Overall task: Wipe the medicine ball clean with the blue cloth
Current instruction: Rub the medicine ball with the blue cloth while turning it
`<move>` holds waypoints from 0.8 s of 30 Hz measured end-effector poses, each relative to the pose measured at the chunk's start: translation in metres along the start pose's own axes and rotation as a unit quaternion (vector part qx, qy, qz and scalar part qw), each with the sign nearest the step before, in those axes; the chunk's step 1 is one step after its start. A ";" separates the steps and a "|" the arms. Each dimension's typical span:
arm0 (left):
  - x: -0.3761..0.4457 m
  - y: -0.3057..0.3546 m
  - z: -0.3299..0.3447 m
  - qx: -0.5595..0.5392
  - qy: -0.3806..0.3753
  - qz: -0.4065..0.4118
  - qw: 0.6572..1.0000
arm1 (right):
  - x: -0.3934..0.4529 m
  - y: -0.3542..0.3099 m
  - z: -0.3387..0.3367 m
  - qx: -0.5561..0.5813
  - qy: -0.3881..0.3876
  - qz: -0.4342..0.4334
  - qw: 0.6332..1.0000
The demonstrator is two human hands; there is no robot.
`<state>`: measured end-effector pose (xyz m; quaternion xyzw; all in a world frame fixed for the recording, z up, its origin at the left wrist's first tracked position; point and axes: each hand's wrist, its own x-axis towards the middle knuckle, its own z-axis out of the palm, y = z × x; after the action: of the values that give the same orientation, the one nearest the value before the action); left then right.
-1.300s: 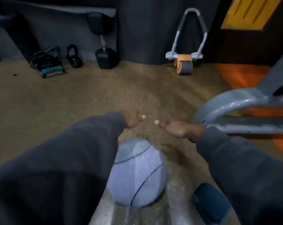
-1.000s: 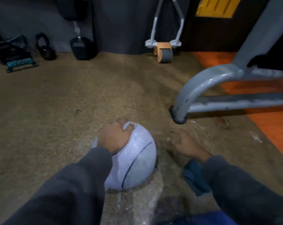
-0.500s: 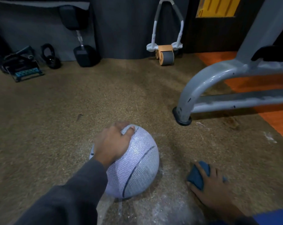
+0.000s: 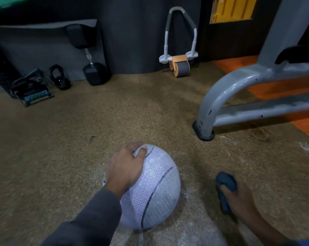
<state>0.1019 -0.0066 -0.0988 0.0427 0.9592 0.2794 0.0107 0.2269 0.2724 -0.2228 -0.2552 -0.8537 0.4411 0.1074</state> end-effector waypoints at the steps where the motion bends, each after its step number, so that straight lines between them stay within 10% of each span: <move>1: 0.000 0.001 -0.001 0.001 0.000 -0.005 1.000 | 0.003 -0.019 0.004 0.060 0.006 -0.005 0.998; 7: 0.003 0.001 -0.001 -0.004 0.004 -0.020 1.000 | -0.006 -0.126 0.024 0.248 -0.061 -0.107 0.961; 17: 0.008 -0.001 -0.002 -0.016 0.012 -0.042 0.999 | -0.040 -0.143 0.060 -0.013 -0.017 -0.308 0.951; 24: 0.016 0.000 -0.002 0.002 0.004 -0.040 0.999 | 0.007 -0.146 0.055 0.055 -0.061 -0.177 0.981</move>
<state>0.0856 -0.0060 -0.0973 0.0032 0.9606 0.2772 0.0183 0.1486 0.1676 -0.1375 -0.0664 -0.8649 0.4758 0.1451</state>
